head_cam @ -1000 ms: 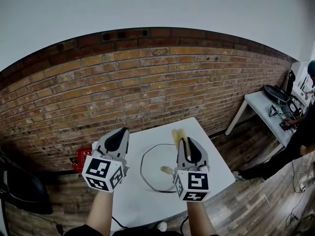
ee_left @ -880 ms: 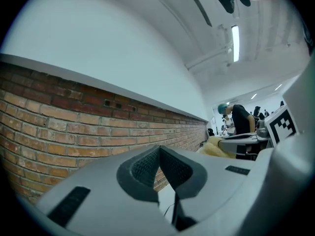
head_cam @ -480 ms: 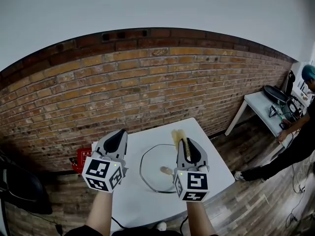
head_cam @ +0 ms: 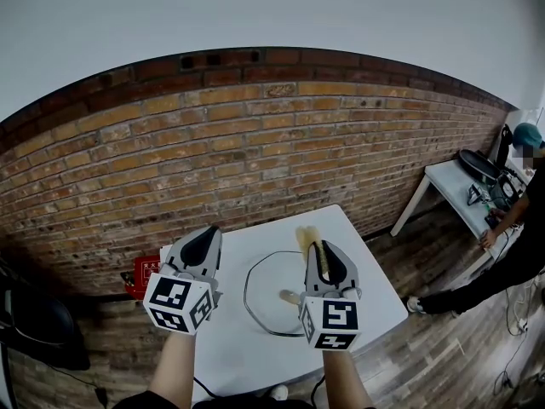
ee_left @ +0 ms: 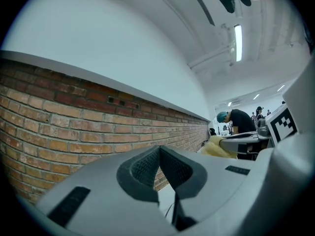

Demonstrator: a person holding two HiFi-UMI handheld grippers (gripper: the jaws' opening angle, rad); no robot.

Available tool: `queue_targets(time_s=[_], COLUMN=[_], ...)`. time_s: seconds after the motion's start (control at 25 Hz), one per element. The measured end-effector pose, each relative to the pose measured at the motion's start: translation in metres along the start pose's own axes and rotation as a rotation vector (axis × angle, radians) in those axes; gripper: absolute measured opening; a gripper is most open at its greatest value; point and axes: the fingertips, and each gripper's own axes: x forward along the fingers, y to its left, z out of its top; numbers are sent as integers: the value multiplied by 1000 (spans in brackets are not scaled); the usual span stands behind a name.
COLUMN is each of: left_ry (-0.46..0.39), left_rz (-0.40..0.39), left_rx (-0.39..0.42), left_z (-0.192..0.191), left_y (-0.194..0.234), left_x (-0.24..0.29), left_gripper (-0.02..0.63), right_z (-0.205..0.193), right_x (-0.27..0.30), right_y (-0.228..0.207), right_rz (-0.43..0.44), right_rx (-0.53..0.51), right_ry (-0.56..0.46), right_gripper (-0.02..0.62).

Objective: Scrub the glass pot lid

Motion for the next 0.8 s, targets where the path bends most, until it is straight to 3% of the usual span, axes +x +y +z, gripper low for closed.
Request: queue_targets(time_s=[0.8], left_ry=[28], left_rz=[-11], left_rx=[-5], left_z=[-10], left_y=[5], left_x=[1], left_gripper=[12], right_z=[-3], right_x=[4], right_y=[4], right_rz=[2], right_rx=[-4], right_ry=[20], right_gripper=[57])
